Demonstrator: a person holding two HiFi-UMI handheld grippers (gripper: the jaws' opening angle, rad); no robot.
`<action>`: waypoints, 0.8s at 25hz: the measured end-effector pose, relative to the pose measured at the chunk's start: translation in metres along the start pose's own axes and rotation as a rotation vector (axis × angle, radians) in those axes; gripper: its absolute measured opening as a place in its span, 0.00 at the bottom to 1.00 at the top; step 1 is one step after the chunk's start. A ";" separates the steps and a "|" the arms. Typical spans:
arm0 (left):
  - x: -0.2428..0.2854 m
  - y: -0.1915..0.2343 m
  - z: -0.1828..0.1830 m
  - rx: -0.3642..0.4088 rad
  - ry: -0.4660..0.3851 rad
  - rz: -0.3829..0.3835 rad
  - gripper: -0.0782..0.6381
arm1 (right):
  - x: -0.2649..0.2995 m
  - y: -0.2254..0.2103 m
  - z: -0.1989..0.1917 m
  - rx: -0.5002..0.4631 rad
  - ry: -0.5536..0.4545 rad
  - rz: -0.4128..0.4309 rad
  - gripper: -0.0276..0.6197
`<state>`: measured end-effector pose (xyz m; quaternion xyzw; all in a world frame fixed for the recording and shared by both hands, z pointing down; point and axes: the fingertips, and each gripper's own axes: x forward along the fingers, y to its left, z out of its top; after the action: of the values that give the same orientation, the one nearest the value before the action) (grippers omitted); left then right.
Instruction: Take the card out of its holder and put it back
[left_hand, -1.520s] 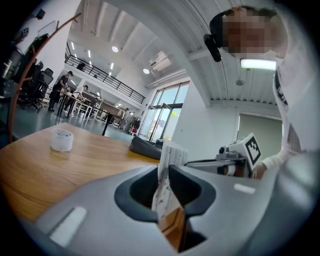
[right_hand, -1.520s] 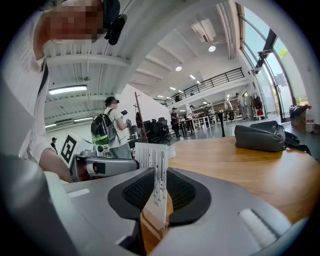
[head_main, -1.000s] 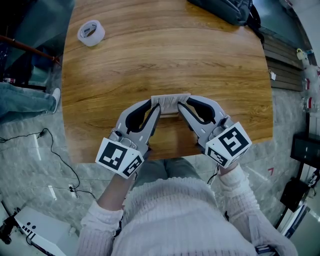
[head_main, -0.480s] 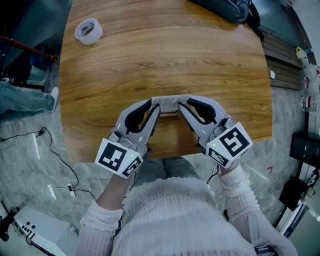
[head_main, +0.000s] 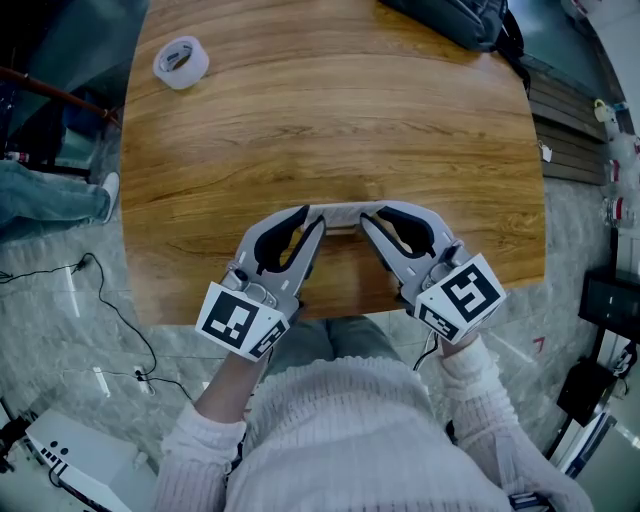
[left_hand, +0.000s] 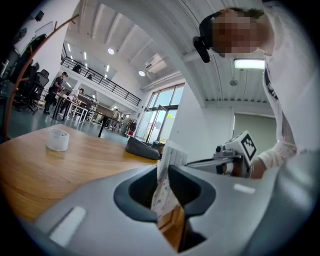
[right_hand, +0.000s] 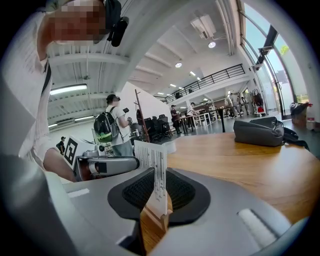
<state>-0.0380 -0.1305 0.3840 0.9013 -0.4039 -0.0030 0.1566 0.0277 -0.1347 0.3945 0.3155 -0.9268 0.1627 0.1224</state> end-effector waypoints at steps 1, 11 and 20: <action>0.000 0.000 0.000 0.001 -0.002 -0.001 0.21 | 0.000 0.000 0.000 -0.001 0.000 0.001 0.15; -0.002 -0.001 -0.005 0.016 0.021 -0.008 0.21 | -0.001 0.005 -0.003 -0.024 0.013 0.011 0.15; -0.004 -0.004 -0.009 0.042 0.032 -0.011 0.21 | -0.003 0.006 -0.007 -0.025 0.024 0.012 0.15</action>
<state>-0.0361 -0.1228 0.3907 0.9066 -0.3963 0.0191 0.1441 0.0265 -0.1257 0.3988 0.3065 -0.9291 0.1555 0.1366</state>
